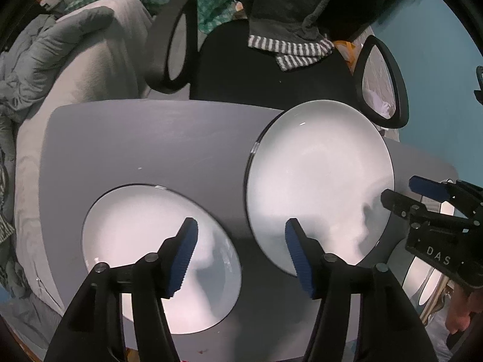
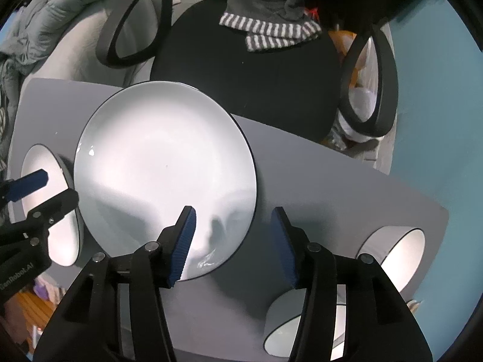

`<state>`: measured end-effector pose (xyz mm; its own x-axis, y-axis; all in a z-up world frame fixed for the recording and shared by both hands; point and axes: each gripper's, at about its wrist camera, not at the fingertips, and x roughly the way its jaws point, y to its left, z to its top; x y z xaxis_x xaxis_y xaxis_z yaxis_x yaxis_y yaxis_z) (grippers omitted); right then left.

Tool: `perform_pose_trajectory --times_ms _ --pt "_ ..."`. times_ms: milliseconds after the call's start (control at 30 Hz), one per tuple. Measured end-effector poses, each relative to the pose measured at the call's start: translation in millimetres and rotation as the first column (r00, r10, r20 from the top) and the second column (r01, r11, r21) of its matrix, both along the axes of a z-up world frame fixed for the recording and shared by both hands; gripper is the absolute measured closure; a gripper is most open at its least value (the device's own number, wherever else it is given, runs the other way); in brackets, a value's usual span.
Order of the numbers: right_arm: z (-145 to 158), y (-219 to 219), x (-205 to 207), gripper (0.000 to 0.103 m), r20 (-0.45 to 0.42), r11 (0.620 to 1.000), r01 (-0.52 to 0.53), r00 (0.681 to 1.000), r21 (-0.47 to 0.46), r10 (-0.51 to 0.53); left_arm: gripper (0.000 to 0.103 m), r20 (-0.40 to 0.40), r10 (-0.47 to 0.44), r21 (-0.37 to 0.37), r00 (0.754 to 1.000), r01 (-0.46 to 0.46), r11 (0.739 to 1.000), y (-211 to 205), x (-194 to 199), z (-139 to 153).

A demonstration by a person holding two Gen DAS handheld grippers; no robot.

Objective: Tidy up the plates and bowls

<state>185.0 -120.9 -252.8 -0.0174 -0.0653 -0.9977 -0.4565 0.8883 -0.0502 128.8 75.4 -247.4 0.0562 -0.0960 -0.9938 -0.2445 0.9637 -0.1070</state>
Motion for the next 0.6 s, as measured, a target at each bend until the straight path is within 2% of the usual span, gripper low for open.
perform_pose_trajectory --times_ms 133,500,600 --pt "9 5 -8 0.047 0.034 1.000 -0.029 0.999 -0.012 0.029 0.040 0.017 0.015 0.003 1.000 -0.015 1.000 6 -12 8" --pt "31 19 -34 0.046 0.085 0.992 -0.125 0.988 -0.016 0.126 0.040 0.061 0.098 0.014 0.993 -0.099 0.995 31 -55 30" --pt "36 25 -41 0.046 0.093 0.988 -0.151 0.984 -0.015 0.152 0.036 0.066 0.116 0.018 0.991 -0.118 0.993 37 -65 33"
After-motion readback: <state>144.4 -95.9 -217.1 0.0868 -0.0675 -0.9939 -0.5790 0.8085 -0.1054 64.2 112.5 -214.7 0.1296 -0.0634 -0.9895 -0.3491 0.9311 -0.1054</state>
